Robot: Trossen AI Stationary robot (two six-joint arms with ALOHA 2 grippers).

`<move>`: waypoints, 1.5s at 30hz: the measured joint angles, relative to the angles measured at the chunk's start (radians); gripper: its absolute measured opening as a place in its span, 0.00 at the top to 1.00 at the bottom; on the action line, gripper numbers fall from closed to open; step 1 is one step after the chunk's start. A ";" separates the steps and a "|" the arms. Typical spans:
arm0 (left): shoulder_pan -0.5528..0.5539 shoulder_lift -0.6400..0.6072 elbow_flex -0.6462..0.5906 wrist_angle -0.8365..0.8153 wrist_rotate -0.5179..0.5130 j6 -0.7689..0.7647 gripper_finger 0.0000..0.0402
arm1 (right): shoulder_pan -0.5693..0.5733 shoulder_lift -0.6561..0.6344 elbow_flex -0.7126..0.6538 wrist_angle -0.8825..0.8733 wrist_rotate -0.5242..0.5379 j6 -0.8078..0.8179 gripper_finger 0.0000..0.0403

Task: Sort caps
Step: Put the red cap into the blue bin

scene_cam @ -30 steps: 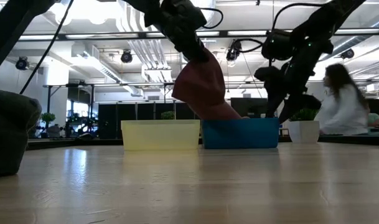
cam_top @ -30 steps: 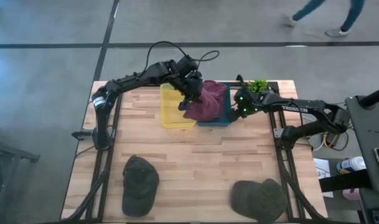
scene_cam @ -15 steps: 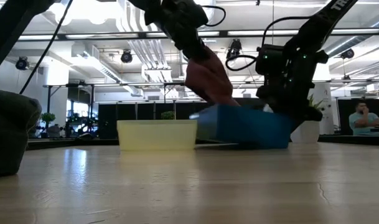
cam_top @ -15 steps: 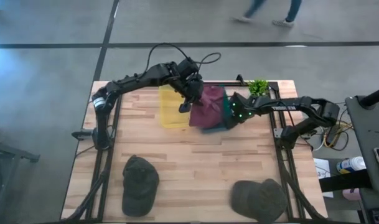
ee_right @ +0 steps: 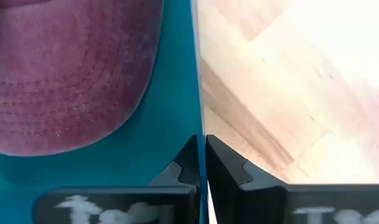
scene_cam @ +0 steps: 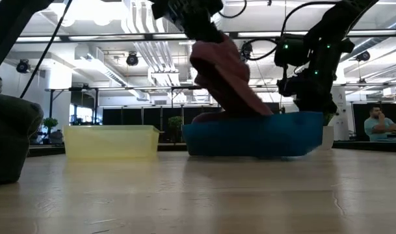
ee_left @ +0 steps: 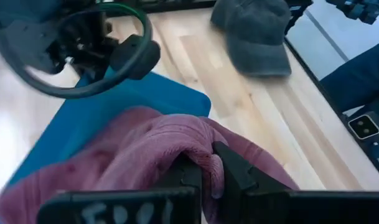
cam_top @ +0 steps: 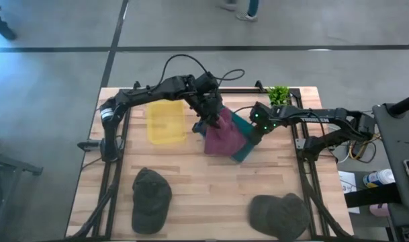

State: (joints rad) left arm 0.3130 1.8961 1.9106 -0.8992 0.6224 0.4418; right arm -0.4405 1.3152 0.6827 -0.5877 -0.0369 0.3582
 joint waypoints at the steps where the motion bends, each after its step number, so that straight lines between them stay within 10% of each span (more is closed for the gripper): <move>1: -0.013 0.000 0.000 0.019 -0.006 0.000 0.95 | 0.001 -0.006 0.000 -0.001 -0.003 -0.007 0.97; 33: -0.122 0.071 -0.107 0.438 -0.012 0.011 0.95 | 0.070 -0.011 0.000 0.037 -0.054 -0.082 0.97; 45: -0.115 0.069 -0.290 0.481 -0.240 0.005 0.91 | 0.072 -0.011 0.000 0.042 -0.063 -0.102 0.97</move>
State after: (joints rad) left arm 0.1978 1.9652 1.6211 -0.4179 0.3823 0.4470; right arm -0.3689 1.3045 0.6823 -0.5458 -0.0996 0.2557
